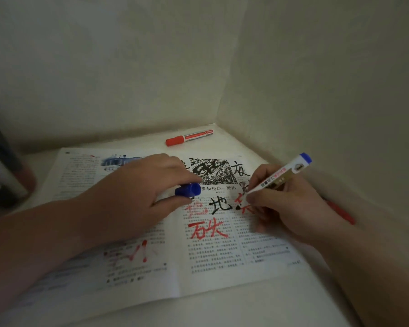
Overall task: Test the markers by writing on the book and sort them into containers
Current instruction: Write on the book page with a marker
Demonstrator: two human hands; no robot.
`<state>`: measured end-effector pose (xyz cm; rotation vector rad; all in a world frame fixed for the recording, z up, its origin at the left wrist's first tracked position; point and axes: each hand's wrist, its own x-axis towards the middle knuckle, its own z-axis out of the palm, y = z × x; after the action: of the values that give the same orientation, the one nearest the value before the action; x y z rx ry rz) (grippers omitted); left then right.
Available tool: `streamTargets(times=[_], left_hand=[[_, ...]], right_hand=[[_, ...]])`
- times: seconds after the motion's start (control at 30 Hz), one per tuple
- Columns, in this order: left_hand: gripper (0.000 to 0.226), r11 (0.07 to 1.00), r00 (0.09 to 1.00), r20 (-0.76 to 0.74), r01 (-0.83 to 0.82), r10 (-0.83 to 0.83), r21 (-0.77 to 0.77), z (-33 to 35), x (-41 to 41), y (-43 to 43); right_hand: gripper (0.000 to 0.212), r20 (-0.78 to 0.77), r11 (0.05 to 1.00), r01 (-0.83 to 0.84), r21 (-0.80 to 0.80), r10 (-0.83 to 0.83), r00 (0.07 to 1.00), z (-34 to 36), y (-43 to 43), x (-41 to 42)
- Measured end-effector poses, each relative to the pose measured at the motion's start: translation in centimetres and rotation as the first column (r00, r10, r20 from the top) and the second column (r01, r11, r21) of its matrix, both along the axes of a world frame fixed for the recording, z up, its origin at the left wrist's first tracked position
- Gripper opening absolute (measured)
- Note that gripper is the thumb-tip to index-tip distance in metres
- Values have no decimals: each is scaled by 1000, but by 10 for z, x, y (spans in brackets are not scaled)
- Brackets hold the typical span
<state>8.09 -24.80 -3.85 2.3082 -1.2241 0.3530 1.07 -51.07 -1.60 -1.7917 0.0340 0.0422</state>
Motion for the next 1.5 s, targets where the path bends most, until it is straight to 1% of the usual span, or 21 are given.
streamTargets(times=[0.07, 0.1, 0.13, 0.2, 0.27, 0.3, 0.43, 0.57, 0.63, 0.7, 0.83, 1.0, 1.1, 1.23, 1.33, 1.4, 1.5], left_hand=[[41, 1000, 1000, -4, 2, -2, -11, -1, -2, 0], [41, 1000, 1000, -3, 9, -9, -8, 0, -2, 0], [39, 1000, 1000, 15, 22, -22, 2, 0, -3, 0], [32, 998, 997, 57, 57, -58, 22, -1, -1, -2], [30, 998, 996, 53, 65, -66, 24, -2, 0, -4], [31, 998, 997, 45, 65, -65, 19, -3, 0, -4], [30, 998, 998, 32, 61, -61, 5, -4, 1, -4], [31, 998, 997, 43, 60, -60, -19, -5, 3, -5], [31, 997, 997, 52, 66, -64, -34, -6, 4, -5], [33, 997, 997, 44, 64, -62, -39, -6, 5, -5], [31, 997, 997, 27, 72, -72, 8, -7, 5, -5], [31, 997, 997, 18, 74, -75, 31, -7, 5, -4], [32, 996, 997, 10, 79, -80, 34, -7, 5, -3], [32, 996, 997, 15, 82, -82, 21, -7, 3, -4], [32, 997, 997, 13, 81, -81, 14, -7, 3, -4], [32, 997, 997, 15, 80, -81, 10, -7, 3, -4], [31, 997, 997, 17, 80, -80, 14, -7, 3, -5]], right_hand=[[12, 32, 1000, 21, 7, -21, 999, -6, -1, 1], [12, 41, 1000, 11, 4, -11, 999, -7, -1, 2], [12, 36, 1000, -4, -11, 5, 999, -7, -1, 1], [16, 19, 995, -38, -93, 39, 999, -7, -1, -1], [18, 33, 986, -59, -159, 65, 997, -7, 1, -2], [19, 40, 984, -63, -166, 71, 997, -8, 1, -1], [17, 32, 986, -52, -160, 58, 998, -8, -1, -1], [18, 48, 958, -11, -286, 26, 998, -8, 2, -1], [19, 52, 950, 7, -312, 10, 999, -7, 3, -2], [21, 26, 953, -19, -301, 29, 999, -5, 4, -3], [20, -42, 961, -86, -262, 78, 996, -4, 4, -5], [26, -20, 964, -95, -249, 93, 996, -6, 3, -4], [19, -1, 984, -74, -164, 75, 997, -7, 4, -5], [21, 25, 974, -47, -224, 54, 998, -9, 4, -4], [23, 44, 975, -24, -221, 34, 998, -9, 4, -4], [26, 25, 972, -68, -224, 75, 997, -8, 4, -5], [27, -6, 974, -126, -190, 127, 992, -7, 3, -7]])
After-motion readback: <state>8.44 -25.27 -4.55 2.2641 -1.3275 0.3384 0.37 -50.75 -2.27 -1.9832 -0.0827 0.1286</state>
